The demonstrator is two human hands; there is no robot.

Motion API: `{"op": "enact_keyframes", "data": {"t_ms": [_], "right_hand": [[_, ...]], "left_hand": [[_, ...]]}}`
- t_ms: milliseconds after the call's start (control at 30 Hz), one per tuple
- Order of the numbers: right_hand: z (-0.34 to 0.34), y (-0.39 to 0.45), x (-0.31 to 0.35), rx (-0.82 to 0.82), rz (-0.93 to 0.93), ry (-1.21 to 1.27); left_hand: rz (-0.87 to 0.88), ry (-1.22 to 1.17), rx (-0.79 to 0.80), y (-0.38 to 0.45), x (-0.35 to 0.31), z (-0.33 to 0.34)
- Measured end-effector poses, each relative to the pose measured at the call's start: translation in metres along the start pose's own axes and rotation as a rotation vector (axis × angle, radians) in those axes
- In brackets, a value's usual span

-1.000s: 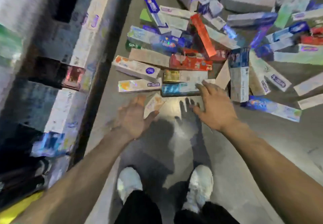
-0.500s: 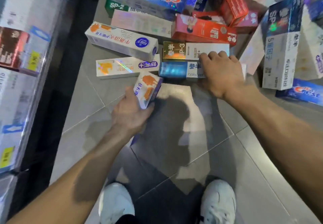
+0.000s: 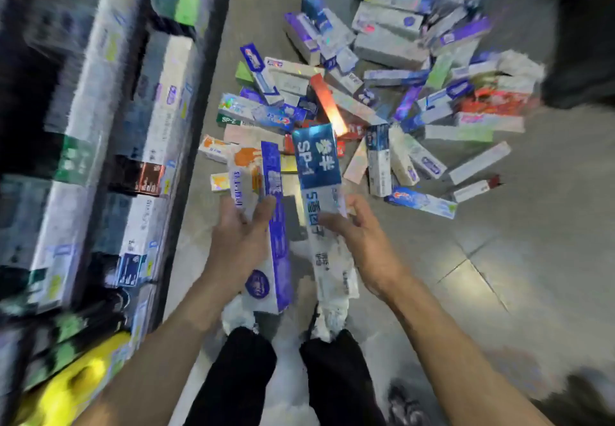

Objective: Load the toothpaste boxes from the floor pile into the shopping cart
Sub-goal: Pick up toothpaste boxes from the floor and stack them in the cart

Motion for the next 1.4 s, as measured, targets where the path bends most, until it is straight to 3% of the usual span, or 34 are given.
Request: {"op": "enact_keyframes", "data": {"t_ms": [100, 300, 467, 600, 833, 1067, 1200, 1400], "right_hand": [[0.000, -0.098, 0.086, -0.025, -0.030, 0.117], [-0.021, -0.261, 0.214, -0.134, -0.148, 0.218], [-0.054, -0.357, 0.273, -0.227, -0.237, 0.356], [-0.082, -0.409, 0.297, -0.233, -0.341, 0.486], [-0.114, -0.471, 0.284, -0.363, -0.440, 0.541], [-0.129, -0.522, 0.246, -0.587, -0.450, 0.668], [-0.123, -0.552, 0.219, -0.857, -0.478, 0.827], [-0.073, -0.603, 0.173, -1.240, -0.402, 0.961]], "left_hand": [[0.035, -0.085, 0.123, -0.078, -0.096, 0.009], [0.085, -0.194, 0.212, -0.207, -0.255, 0.034], [0.098, -0.296, 0.398, -0.284, -0.351, 0.067], [0.167, -0.184, 0.475, -0.325, -0.397, 0.095], [0.293, -0.077, 0.562, -0.378, -0.421, 0.150], [0.201, 0.097, 0.766, -0.398, -0.423, 0.209], [0.241, 0.298, 0.968, -0.410, -0.417, 0.238], [0.128, 0.480, 1.346, -0.447, -0.378, 0.270]]}}
Point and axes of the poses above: each hand's wrist, its own y-axis towards the middle knuckle, its own z-axis out of the palm, x = y × z, the point moved 4 cm from there along y, towards the middle knuckle, and after that the axes turned 7 degrees about x, right-handed, at the moved point
